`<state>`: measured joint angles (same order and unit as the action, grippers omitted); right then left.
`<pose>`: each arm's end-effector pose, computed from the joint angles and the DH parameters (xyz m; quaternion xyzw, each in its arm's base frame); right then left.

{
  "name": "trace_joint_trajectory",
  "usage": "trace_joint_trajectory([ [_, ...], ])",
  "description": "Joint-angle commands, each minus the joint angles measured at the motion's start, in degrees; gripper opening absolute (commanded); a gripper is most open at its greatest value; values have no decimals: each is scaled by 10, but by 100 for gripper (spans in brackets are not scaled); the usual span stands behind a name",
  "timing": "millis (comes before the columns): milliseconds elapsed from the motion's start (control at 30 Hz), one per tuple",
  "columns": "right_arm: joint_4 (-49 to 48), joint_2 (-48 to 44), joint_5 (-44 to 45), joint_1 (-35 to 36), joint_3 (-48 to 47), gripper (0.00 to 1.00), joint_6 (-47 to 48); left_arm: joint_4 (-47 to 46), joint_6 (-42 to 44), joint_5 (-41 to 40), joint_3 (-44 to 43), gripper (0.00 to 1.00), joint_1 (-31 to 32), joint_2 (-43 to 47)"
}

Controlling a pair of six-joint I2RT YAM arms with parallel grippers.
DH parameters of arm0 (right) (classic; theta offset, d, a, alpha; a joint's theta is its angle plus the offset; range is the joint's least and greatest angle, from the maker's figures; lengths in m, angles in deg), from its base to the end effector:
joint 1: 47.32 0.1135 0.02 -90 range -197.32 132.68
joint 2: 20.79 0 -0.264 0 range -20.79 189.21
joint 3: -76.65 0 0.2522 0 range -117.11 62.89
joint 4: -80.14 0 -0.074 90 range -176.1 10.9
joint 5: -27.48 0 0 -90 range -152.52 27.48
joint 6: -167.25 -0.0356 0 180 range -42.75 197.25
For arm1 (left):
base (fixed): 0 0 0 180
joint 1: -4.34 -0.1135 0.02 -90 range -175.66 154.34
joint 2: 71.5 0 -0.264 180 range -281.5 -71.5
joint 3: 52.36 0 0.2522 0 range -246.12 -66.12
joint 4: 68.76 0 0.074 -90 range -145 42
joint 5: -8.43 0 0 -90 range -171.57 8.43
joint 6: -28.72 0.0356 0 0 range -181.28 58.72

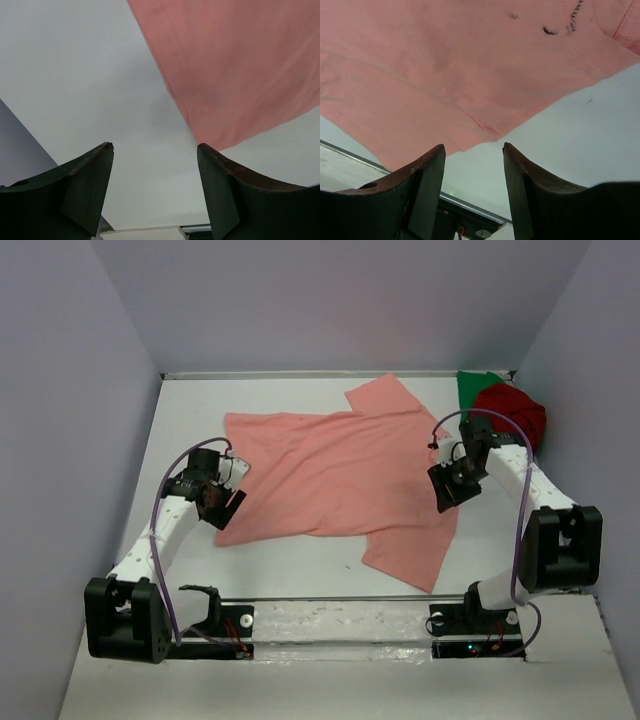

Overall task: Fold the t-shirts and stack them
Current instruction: Flatten out the tshirt

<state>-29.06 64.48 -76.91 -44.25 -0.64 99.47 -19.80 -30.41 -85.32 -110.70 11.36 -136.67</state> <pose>0.2682 0.0232 0.2352 -0.2281 0.9607 0.1068 0.1164 0.2198 -0.0247 0.2325 0.3010 0.9066 0.0913 0.2812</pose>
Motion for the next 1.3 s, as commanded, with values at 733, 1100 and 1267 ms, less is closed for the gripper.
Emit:
trace_joint_trajectory([
  [733,42,169,54,7,-1,52,143,11,7,-33,29,80,-3,24],
  [1100,53,209,47,7,-12,45,144,15,7,-38,40,80,-3,43],
  [1267,48,230,51,7,-18,1,134,20,5,-36,45,80,-3,49],
])
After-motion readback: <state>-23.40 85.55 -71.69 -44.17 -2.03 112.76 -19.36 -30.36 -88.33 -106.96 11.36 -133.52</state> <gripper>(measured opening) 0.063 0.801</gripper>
